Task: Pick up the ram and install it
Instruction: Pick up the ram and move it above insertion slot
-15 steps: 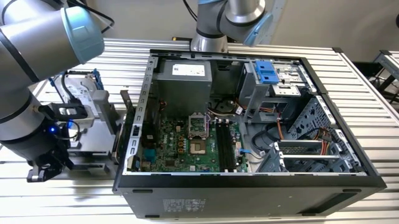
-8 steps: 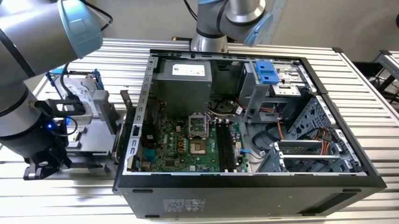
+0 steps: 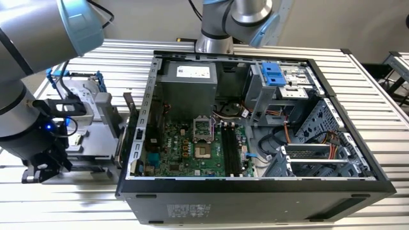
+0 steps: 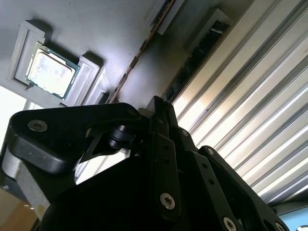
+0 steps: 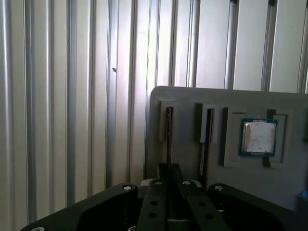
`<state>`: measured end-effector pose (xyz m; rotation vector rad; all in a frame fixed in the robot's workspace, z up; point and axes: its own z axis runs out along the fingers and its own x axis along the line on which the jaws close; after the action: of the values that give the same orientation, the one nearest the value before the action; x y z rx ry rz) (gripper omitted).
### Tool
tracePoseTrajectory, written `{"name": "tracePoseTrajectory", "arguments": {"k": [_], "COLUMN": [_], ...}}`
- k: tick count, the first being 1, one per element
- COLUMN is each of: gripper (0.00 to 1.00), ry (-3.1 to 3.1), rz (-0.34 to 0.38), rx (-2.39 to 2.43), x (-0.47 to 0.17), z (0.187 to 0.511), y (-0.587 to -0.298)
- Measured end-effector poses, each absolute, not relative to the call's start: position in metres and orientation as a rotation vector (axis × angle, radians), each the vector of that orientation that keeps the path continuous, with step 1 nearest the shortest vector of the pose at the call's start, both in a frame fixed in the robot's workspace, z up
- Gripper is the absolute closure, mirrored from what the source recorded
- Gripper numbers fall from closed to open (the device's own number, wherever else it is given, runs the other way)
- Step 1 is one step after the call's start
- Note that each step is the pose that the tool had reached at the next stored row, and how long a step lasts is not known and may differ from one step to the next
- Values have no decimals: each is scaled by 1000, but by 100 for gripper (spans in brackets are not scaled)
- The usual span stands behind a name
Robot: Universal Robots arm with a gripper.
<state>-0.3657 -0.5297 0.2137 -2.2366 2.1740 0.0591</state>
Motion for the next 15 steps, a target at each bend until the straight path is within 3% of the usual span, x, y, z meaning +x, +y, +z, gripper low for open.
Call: {"name": "tracePoseTrajectory", "arguments": {"k": [15], "gripper": [100], "ry": [2183], "rz": [61], "rx": [-2229], "x": [-366], "z": [244], "y": [-530]}}
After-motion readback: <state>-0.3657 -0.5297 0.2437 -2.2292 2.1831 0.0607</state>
